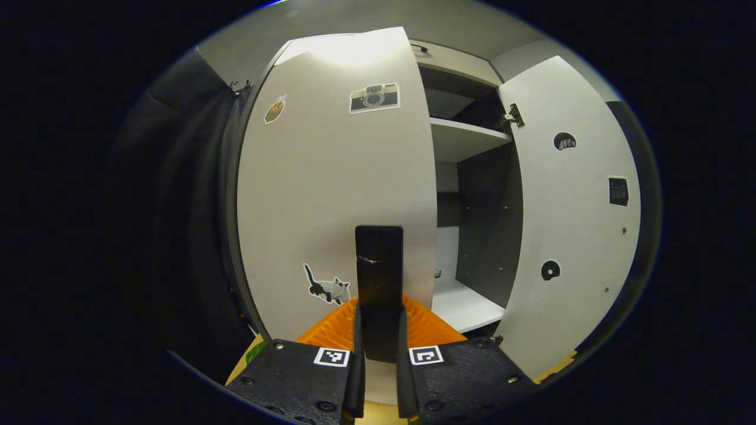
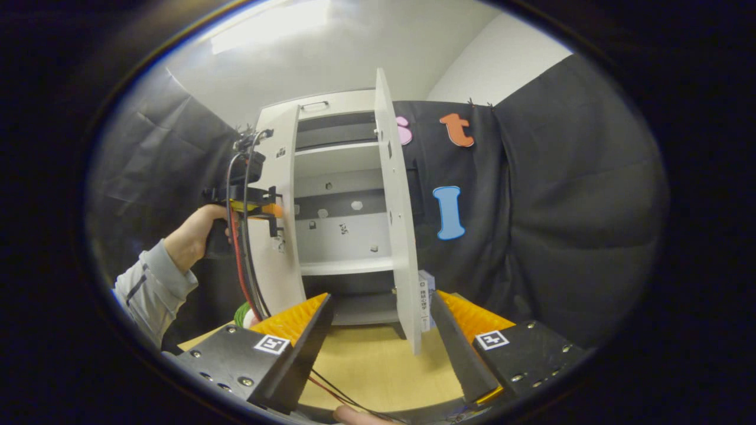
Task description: Open the right door of the double-door shoe cabinet with the right hand, and open the left door with the left hand.
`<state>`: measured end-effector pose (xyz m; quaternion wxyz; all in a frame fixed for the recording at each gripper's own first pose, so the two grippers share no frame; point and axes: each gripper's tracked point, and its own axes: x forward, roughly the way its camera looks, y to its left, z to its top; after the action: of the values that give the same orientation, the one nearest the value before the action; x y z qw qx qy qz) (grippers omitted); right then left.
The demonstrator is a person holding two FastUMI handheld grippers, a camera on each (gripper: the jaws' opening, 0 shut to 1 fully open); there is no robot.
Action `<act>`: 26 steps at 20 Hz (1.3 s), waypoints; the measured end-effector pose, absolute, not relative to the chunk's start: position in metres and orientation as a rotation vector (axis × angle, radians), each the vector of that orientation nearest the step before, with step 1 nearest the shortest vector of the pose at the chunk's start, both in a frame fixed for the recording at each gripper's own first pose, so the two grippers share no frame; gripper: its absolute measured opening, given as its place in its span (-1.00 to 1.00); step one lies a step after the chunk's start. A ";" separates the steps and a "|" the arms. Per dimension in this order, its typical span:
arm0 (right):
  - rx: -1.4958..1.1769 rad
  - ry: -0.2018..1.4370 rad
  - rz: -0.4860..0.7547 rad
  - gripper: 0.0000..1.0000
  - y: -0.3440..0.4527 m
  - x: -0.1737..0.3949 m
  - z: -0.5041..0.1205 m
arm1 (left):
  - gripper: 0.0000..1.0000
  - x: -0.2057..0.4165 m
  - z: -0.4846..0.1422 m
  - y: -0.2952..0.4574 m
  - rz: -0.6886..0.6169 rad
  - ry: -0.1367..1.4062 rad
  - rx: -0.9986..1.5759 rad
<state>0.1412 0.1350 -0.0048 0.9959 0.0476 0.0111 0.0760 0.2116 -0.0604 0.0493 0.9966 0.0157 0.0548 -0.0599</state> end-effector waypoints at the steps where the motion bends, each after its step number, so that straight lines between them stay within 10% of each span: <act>1: 0.094 0.022 0.154 0.97 0.136 0.143 -0.005 | -0.55 0.209 0.050 -0.058 -0.123 0.108 0.032; 26: 0.069 0.039 0.219 0.97 0.158 0.141 -0.008 | -0.75 0.176 0.060 0.013 -0.088 0.080 0.078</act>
<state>0.1408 0.1583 -0.0081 0.9932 0.0345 0.0195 0.1094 0.1759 0.0125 0.0596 0.9975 0.0388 0.0401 -0.0439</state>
